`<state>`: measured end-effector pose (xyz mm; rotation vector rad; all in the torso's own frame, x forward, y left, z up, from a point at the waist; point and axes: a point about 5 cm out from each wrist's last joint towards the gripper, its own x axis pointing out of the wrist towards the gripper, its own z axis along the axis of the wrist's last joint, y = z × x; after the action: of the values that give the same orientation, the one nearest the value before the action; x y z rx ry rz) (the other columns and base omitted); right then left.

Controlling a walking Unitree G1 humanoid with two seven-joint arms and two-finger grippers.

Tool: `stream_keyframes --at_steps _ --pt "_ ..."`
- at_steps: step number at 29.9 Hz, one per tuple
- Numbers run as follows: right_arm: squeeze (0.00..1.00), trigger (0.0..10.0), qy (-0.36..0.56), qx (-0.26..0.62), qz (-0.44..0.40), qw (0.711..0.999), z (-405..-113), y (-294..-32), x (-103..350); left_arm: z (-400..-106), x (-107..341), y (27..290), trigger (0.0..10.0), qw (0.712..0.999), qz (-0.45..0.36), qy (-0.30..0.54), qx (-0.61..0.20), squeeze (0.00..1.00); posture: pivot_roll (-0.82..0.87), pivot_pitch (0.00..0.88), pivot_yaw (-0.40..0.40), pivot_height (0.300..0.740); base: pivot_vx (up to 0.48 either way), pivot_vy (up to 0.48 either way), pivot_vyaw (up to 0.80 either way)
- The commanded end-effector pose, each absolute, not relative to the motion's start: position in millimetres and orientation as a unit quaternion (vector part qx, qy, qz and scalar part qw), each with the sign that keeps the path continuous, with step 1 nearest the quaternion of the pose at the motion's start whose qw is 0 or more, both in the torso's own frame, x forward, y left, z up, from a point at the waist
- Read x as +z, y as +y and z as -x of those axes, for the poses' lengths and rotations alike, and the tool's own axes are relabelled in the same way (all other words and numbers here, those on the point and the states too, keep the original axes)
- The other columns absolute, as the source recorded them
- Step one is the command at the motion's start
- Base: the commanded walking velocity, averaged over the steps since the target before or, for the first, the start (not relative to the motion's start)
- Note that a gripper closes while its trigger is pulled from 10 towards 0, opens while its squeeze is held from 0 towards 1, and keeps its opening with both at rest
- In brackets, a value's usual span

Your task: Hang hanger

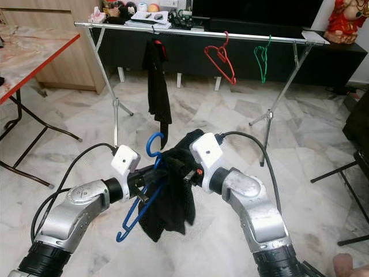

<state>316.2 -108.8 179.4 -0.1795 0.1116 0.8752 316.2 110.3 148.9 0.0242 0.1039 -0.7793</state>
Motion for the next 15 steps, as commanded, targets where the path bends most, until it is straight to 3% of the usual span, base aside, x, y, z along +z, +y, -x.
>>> stream_keyframes --at_steps 1,6,10,15 --pt "1.0 10.0 0.046 0.432 0.098 0.895 -311 -107 182 -317 156 109 10.0 0.923 -0.005 0.03 -0.383 0.0 -0.04 0.135 -0.046 0.74 0.0 0.0 0.0" --pt "1.0 10.0 0.042 0.427 0.102 0.898 -310 -109 182 -316 155 108 10.0 0.922 -0.005 0.032 -0.386 0.0 -0.04 0.136 -0.045 0.74 0.0 0.0 0.0" --pt "1.0 10.0 0.042 0.363 0.113 0.924 -324 -135 190 -314 146 115 10.0 0.917 -0.049 0.049 -0.394 0.0 -0.05 0.133 -0.045 0.74 0.0 0.0 0.0" --pt "1.0 10.0 0.044 0.343 0.128 0.93 -328 -148 193 -313 138 124 10.0 0.915 -0.082 0.064 -0.391 0.0 -0.05 0.133 -0.045 0.74 0.0 0.0 0.0"
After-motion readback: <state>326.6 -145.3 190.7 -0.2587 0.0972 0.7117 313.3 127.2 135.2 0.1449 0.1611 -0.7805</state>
